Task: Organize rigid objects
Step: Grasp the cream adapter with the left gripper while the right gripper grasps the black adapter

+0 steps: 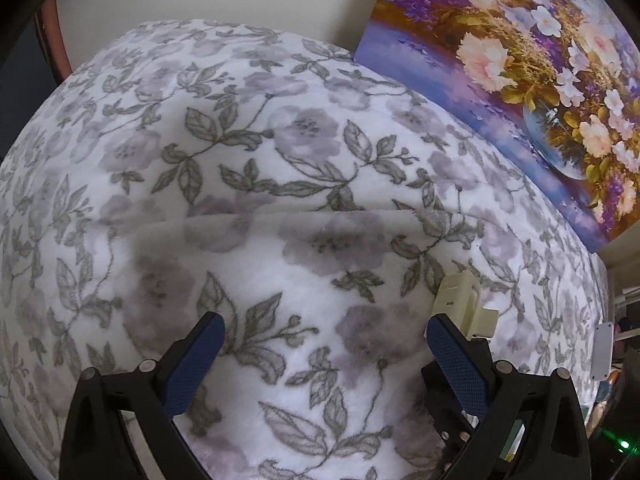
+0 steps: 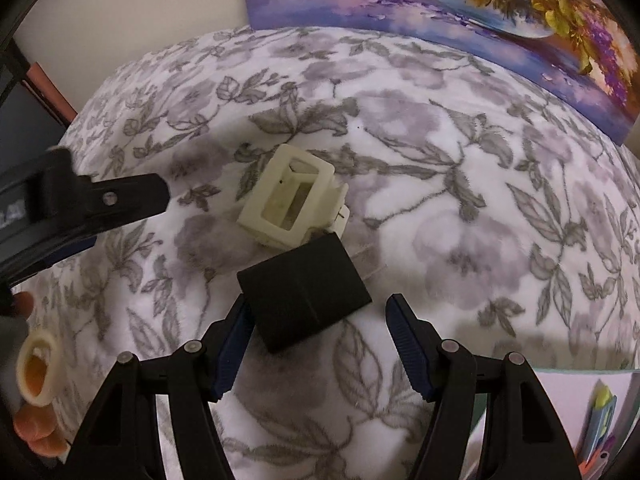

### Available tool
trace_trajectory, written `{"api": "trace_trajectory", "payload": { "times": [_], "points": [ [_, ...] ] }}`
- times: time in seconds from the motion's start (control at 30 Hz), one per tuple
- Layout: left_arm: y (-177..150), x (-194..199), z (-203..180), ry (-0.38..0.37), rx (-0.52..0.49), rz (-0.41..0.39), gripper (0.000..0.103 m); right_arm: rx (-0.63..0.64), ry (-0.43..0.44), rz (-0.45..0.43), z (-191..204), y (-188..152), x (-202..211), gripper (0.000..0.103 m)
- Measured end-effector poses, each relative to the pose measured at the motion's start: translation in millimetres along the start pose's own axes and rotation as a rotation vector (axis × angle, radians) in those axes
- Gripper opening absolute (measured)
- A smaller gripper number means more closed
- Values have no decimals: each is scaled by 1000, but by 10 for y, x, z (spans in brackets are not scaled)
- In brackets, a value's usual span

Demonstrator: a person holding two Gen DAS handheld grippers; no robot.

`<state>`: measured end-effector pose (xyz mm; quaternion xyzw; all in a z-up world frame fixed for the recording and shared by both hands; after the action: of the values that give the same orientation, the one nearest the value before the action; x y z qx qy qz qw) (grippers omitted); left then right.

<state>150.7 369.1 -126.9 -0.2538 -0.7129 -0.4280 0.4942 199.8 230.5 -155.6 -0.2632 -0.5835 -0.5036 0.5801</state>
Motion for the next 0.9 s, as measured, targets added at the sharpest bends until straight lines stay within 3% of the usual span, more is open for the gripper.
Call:
{"api": "trace_trajectory", "payload": {
  "times": [0.53,0.9],
  "points": [
    [50,-97,-493,-104,-69,-11,98,-95,-26,-27,-440,162,52,68],
    [77,-328,-979,-126,-162,21,87,-130,-24,-45,-670,225,66,68]
  ]
}}
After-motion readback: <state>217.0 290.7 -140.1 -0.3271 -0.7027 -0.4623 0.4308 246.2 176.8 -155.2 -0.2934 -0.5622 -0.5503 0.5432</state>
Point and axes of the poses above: each gripper's, at about its wrist camera, not at the fingertips, and x roughly against the way its jaws point, z to its left, y to its top, the point moved 9 cm from there along -x, roughly the way its jaws point, and after that the axes turned 13 degrees about -x, right-handed, at the moved point
